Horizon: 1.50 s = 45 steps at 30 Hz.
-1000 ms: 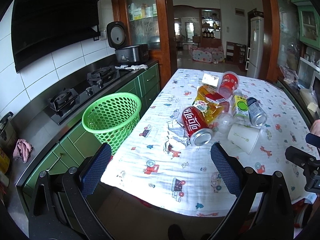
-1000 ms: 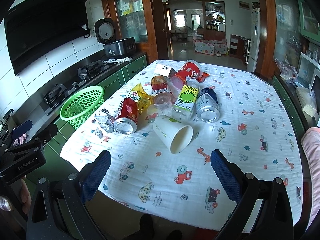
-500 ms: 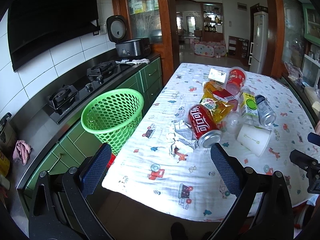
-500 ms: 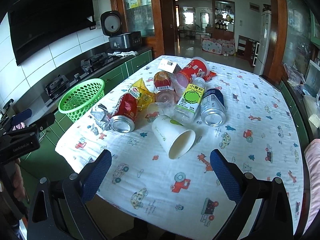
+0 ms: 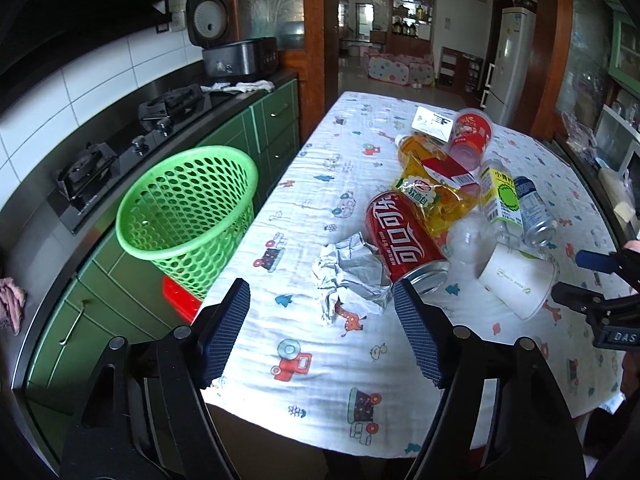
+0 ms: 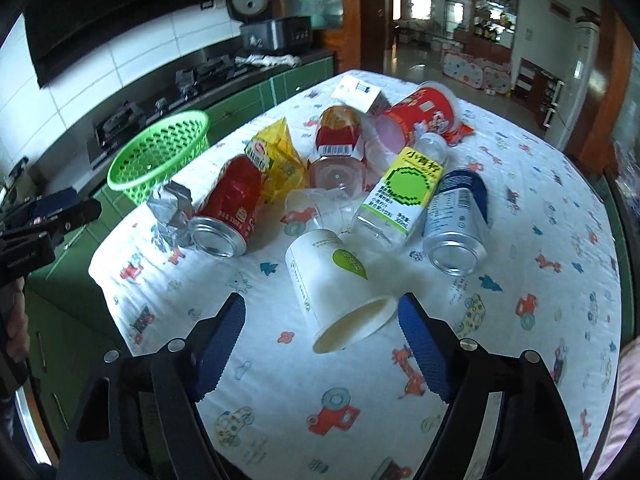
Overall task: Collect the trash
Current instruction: 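Grasp the white paper cup with the right tool while the left tool grasps crumpled foil, then carry the paper cup and foil to the green basket and release both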
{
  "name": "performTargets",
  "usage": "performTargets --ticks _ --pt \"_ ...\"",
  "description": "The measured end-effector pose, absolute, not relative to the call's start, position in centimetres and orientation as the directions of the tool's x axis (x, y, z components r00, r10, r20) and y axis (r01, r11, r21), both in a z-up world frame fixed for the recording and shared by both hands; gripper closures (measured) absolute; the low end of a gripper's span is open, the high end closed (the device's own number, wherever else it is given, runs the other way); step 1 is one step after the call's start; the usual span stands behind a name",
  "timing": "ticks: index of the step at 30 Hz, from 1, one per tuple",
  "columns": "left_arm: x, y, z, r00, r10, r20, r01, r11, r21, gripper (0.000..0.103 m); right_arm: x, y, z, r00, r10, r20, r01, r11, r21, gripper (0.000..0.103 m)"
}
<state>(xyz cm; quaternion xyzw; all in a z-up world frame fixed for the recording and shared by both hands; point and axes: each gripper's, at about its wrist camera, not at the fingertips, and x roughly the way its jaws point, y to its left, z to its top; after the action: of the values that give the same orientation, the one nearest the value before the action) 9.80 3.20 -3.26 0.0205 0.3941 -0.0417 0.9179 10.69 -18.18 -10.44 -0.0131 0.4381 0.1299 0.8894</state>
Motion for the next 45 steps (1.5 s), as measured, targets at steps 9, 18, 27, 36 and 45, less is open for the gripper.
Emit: performTargets --ticks 9,18,27,36,45 --pt "13.9 2.9 -6.3 0.599 -0.158 -0.785 0.183 0.981 -0.058 0.038 14.5 -16.6 -13.8 0.482 0.156 -0.862 -0.372 0.927 -0.041 0.027" --pt "16.8 2.5 -9.5 0.501 -0.259 -0.826 0.241 0.958 -0.155 0.039 16.2 -15.7 -15.6 0.434 0.110 -0.894 -0.442 0.891 -0.105 0.038" --pt "17.8 2.8 -10.8 0.468 -0.319 -0.824 0.255 0.942 -0.219 0.053 16.1 -15.8 -15.7 0.425 0.114 -0.898 -0.419 0.904 -0.083 0.042" --pt "16.7 3.7 -9.5 0.487 -0.340 -0.805 0.291 0.932 -0.217 0.080 14.8 -15.9 -14.4 0.418 0.175 -0.892 -0.377 0.926 0.005 0.043" --pt "15.3 6.2 -7.0 0.534 -0.343 -0.773 0.281 0.934 -0.221 0.088 14.4 -12.8 -10.1 0.443 0.289 -0.849 -0.425 0.901 0.086 0.043"
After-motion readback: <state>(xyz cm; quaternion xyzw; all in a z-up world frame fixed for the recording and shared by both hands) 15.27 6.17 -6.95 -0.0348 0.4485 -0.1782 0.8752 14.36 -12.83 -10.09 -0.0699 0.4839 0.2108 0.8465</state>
